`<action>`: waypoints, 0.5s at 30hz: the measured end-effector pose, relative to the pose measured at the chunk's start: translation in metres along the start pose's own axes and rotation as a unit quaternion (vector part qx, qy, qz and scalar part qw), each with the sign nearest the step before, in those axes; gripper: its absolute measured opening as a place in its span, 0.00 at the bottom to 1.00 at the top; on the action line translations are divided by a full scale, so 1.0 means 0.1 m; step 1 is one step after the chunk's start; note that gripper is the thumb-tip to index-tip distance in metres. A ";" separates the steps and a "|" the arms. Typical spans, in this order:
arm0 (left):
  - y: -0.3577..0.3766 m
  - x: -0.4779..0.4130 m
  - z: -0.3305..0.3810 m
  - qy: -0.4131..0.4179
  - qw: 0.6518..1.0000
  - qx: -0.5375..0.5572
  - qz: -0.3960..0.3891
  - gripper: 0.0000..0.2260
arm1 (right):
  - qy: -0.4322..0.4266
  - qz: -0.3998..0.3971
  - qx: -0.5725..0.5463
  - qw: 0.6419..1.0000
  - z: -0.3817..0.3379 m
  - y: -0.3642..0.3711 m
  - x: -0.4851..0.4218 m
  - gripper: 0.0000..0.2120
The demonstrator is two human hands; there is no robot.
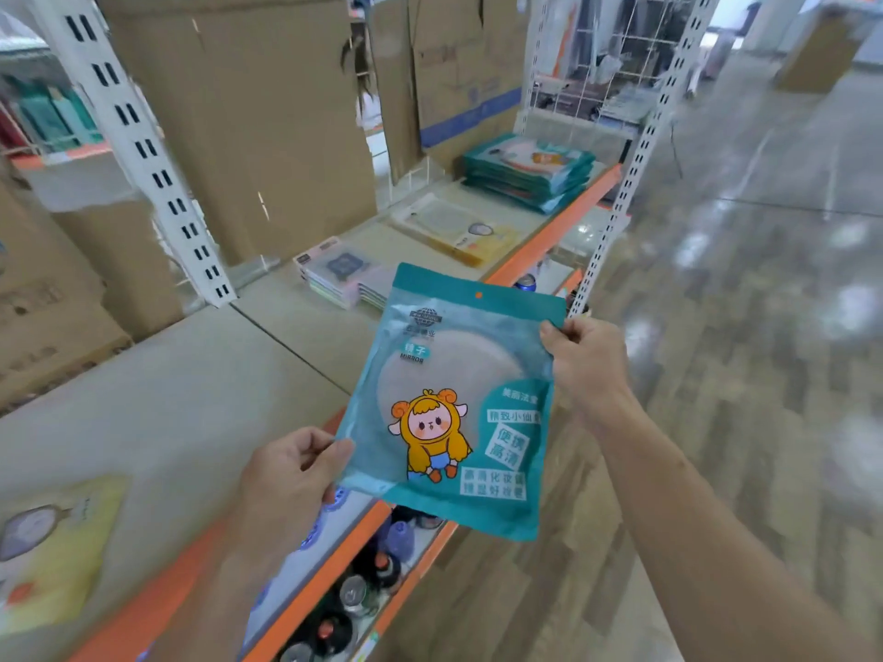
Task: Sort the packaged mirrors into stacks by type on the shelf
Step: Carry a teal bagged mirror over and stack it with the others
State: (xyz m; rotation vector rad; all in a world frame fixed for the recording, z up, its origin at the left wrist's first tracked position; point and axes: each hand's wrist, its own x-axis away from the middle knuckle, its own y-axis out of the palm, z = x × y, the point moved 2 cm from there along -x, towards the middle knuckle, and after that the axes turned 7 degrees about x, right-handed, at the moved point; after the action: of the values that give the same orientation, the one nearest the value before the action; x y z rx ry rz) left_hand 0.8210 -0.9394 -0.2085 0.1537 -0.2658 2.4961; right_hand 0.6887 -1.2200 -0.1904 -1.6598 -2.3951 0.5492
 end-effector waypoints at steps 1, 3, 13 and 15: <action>0.06 -0.02 0.01 -0.003 1.000 0.001 -0.003 0.11 | -0.002 0.002 0.002 1.000 0.02 -0.04 -0.05 0.15; 0.16 -0.05 0.04 -0.003 1.000 -0.002 -0.012 0.11 | -0.007 0.007 -0.003 1.000 0.04 -0.11 -0.15 0.15; 0.74 -0.43 0.24 0.004 0.999 0.004 -0.036 0.09 | 0.038 0.020 -0.041 0.998 0.28 -0.41 -0.64 0.15; 0.84 -0.58 0.27 0.004 0.999 -0.003 -0.038 0.10 | 0.045 0.028 -0.044 0.998 0.30 -0.45 -0.77 0.14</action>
State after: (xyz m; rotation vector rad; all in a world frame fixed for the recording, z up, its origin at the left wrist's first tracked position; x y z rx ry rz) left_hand 0.8186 -1.0449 -0.2047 0.1478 -0.2577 2.4196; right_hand 0.6668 -1.3118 -0.1954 -1.7541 -2.3467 0.3739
